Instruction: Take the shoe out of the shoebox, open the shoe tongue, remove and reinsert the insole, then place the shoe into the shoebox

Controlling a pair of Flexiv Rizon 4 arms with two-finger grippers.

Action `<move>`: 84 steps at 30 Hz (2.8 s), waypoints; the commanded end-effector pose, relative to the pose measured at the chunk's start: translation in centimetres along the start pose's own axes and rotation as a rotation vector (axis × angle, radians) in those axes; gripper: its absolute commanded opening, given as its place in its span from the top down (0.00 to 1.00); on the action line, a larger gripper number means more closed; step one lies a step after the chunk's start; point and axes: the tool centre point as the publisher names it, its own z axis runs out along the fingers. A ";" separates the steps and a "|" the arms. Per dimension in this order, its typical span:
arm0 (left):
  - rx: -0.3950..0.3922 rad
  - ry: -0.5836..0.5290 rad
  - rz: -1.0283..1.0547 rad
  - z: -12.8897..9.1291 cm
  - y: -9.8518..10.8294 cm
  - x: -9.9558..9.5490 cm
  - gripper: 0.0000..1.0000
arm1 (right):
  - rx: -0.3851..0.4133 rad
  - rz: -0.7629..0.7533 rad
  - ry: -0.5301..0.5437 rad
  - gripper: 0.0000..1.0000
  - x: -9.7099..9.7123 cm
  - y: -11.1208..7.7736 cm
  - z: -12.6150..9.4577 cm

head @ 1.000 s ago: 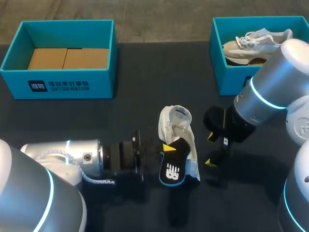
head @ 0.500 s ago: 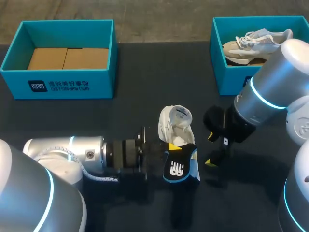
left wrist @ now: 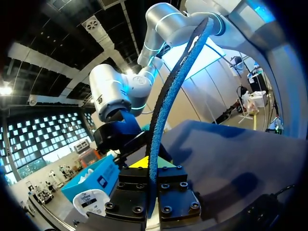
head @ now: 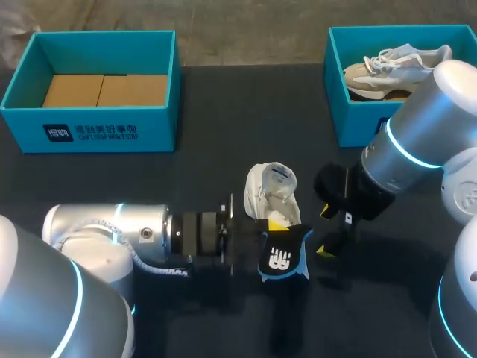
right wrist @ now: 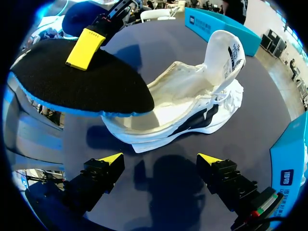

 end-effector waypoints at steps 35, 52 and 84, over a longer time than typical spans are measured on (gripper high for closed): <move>0.005 0.040 0.014 3.6 1.8 -0.9 1.00 | 0.001 0.000 -0.003 0.00 0.1 0.0 0.1; -0.016 0.016 0.005 1.5 1.0 -0.4 1.00 | 0.001 0.000 -0.003 0.00 0.1 0.0 0.1; -0.024 0.047 0.024 0.1 0.3 0.8 1.00 | 0.001 0.000 -0.003 0.00 0.1 0.0 0.1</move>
